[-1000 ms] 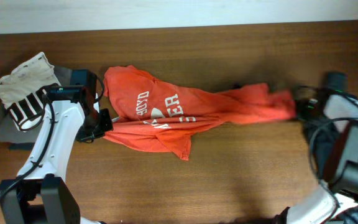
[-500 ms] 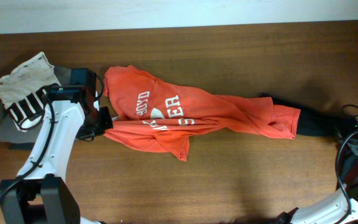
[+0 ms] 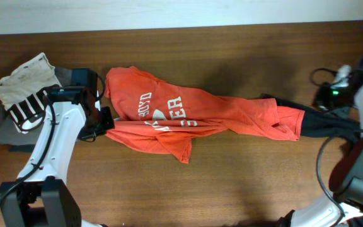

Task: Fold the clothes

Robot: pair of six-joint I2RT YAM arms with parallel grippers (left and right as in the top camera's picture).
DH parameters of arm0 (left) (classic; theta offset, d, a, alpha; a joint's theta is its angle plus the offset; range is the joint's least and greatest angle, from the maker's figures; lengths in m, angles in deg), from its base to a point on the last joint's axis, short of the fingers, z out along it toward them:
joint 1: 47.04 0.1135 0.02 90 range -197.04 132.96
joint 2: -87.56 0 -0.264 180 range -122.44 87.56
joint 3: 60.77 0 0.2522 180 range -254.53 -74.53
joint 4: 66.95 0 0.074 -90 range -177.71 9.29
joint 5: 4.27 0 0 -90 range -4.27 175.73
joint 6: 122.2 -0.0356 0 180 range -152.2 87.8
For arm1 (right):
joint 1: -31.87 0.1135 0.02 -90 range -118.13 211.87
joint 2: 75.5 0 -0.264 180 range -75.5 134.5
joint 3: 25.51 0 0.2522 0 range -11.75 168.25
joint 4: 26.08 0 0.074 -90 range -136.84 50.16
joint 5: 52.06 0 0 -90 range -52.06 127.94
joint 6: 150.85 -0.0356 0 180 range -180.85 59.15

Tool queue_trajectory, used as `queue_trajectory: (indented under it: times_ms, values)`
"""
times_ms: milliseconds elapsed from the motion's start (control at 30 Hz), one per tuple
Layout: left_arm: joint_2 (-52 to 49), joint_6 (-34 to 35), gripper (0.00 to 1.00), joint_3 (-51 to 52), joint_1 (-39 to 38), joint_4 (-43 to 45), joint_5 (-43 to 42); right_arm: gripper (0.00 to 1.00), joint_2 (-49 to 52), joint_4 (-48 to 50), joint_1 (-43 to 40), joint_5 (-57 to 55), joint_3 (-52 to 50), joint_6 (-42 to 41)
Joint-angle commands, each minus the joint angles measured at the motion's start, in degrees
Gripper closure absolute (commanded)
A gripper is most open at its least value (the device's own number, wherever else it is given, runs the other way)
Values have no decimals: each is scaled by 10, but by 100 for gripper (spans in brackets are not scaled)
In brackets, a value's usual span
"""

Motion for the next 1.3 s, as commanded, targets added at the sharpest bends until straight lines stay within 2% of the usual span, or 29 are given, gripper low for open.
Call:
queue_trajectory:
  times_ms: [0, 300, 433, 600, 833, 1000, 1133, 1267]
  values:
    - [0, -5, 100, 0, 3, 2, 8, 80, 34, 0, 38, -56, -5, 37]
    - [0, -5, 100, 0, 3, 2, 8, 81, 120, 14, 51, -154, -5, -48]
    - [0, -5, 100, 0, 3, 2, 8, 81, 145, 28, 41, -182, -5, -51]
    - [0, -5, 100, 0, 3, 2, 8, 80, 177, 49, 20, -209, -6, -52]
    - [0, -5, 100, 0, 3, 2, 8, 80, 184, 87, -51, -220, 7, -65]
    - [0, -5, 100, 0, 3, 2, 8, 68, 184, 86, -107, -192, 35, -80]
    - [0, -5, 100, 0, 3, 2, 8, 64, 184, 86, -133, -172, 49, -80]
    - [0, -5, 100, 0, 3, 2, 8, 52, 184, 82, -146, -172, 57, -80]
